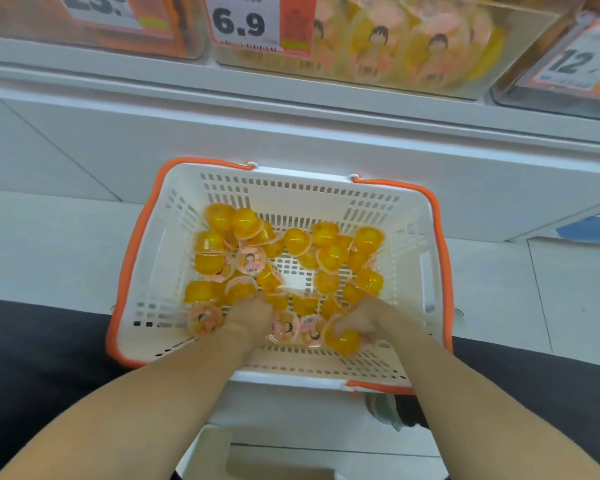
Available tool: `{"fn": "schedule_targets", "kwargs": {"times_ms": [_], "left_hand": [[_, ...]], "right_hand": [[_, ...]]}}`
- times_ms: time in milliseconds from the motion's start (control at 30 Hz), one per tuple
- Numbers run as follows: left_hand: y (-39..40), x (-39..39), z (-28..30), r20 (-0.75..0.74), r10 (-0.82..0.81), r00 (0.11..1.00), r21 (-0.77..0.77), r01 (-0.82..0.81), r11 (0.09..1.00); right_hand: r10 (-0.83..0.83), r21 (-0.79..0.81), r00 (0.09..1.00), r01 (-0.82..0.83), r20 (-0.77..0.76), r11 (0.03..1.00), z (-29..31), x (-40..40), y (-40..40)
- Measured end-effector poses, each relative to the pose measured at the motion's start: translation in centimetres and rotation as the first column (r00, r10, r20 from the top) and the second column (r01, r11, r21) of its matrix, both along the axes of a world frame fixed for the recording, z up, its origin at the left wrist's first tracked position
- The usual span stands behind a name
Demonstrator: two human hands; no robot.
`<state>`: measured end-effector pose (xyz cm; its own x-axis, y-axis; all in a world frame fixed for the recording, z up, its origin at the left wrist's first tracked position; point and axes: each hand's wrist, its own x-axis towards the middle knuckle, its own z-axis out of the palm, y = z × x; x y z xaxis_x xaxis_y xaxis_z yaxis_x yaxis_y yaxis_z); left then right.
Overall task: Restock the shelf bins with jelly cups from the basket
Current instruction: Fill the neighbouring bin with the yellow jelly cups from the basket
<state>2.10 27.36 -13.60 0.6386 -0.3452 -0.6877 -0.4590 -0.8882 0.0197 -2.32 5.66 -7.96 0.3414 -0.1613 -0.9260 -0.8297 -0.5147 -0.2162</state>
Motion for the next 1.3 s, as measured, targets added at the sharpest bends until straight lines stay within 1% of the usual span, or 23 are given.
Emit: {"fn": "schedule_targets", "kwargs": {"times_ms": [67,100,133,200,267,333,367,433,500,533,600,633,667,700,800,867,933,1000,1067,1100,1167,1233,1300], "left_hand": [[0.4,0.0,-0.1,-0.029,0.012,0.999,-0.023,-0.013,1.000],[0.7,0.2,-0.3,-0.049,0.016,0.999,-0.048,-0.019,0.999],[0.9,0.4,-0.3,-0.084,0.057,0.995,-0.080,-0.064,0.995],[1.2,1.0,0.2,-0.148,0.166,0.975,-0.166,-0.190,0.968],[1.3,2.1,1.5,-0.171,0.213,0.962,-0.205,-0.247,0.947],[1.5,3.4,3.0,-0.227,0.287,0.931,-0.262,-0.343,0.902],[1.7,4.3,4.0,-0.276,0.300,0.913,-0.308,-0.380,0.872],[2.1,5.9,6.4,-0.371,0.287,0.883,-0.422,-0.436,0.795],[2.0,7.6,9.6,-0.491,0.295,0.819,-0.514,-0.547,0.661],[1.8,8.4,11.6,-0.564,0.294,0.772,-0.537,-0.613,0.580],[1.4,10.3,15.6,-0.703,0.232,0.673,-0.553,-0.722,0.416],[1.3,11.3,18.0,-0.753,0.191,0.630,-0.545,-0.760,0.356],[1.4,12.2,20.5,-0.786,0.139,0.602,-0.541,-0.780,0.316],[1.4,13.0,23.0,-0.797,0.091,0.596,-0.548,-0.779,0.305],[1.3,14.4,29.4,-0.795,-0.023,0.606,-0.577,-0.744,0.337],[1.1,14.7,32.5,-0.817,-0.078,0.571,-0.565,-0.767,0.305],[0.9,14.9,34.6,-0.834,-0.123,0.537,-0.549,-0.790,0.273],[0.5,14.3,35.7,-0.825,-0.098,0.557,-0.564,-0.797,0.216],[0.1,13.8,35.8,-0.825,-0.082,0.560,-0.566,-0.815,0.126],[0.0,13.5,35.7,-0.828,-0.086,0.554,-0.560,-0.824,0.082],[-0.2,13.4,35.7,-0.832,-0.089,0.548,-0.552,-0.834,0.019],[-0.5,13.7,35.8,-0.858,-0.052,0.511,-0.508,-0.859,-0.060],[-0.9,13.9,35.6,-0.867,-0.018,0.498,-0.494,-0.864,-0.100]], "right_hand": [[-0.168,0.222,0.986,0.163,0.004,0.961,1.5,1.4,0.2],[-0.232,0.332,0.973,0.216,0.008,0.918,2.6,1.9,0.4],[-0.306,0.429,0.952,0.270,0.015,0.862,3.7,2.3,0.5],[-0.452,0.594,0.892,0.353,0.020,0.723,5.2,3.3,0.3],[-0.562,0.751,0.827,0.372,-0.001,0.546,6.8,4.2,0.0],[-0.630,0.842,0.775,0.365,-0.038,0.398,8.2,5.0,0.1],[-0.653,0.868,0.756,0.352,-0.043,0.351,9.0,5.6,0.1],[-0.699,0.901,0.714,0.318,-0.025,0.294,10.8,6.5,0.2],[-0.721,0.938,0.693,0.241,0.014,0.249,13.3,7.4,0.3],[-0.730,0.948,0.682,0.202,0.044,0.247,14.7,7.9,0.3],[-0.753,0.957,0.647,0.125,0.122,0.262,17.7,8.8,0.2],[-0.752,0.959,0.638,0.074,0.164,0.272,19.3,9.4,0.2],[-0.746,0.958,0.633,0.024,0.206,0.285,21.1,9.9,0.2],[-0.735,0.953,0.629,-0.028,0.253,0.303,23.0,10.5,0.1],[-0.705,0.921,0.600,-0.166,0.377,0.352,29.1,12.5,-0.8],[-0.688,0.893,0.573,-0.224,0.445,0.392,32.4,13.7,-1.4],[-0.643,0.841,0.549,-0.264,0.534,0.472,34.4,14.5,-1.9],[-0.583,0.761,0.510,-0.268,0.633,0.591,35.0,14.9,-1.9],[-0.576,0.700,0.426,-0.229,0.697,0.677,34.4,14.9,-1.1],[-0.605,0.691,0.358,-0.200,0.711,0.694,33.7,14.8,-0.6],[-0.641,0.663,0.172,-0.141,0.748,0.735,32.0,14.6,0.3],[-0.574,0.573,0.002,-0.065,0.819,0.817,30.5,14.3,1.0],[-0.471,0.470,-0.115,-0.033,0.875,0.882,29.3,14.0,1.4]]}}
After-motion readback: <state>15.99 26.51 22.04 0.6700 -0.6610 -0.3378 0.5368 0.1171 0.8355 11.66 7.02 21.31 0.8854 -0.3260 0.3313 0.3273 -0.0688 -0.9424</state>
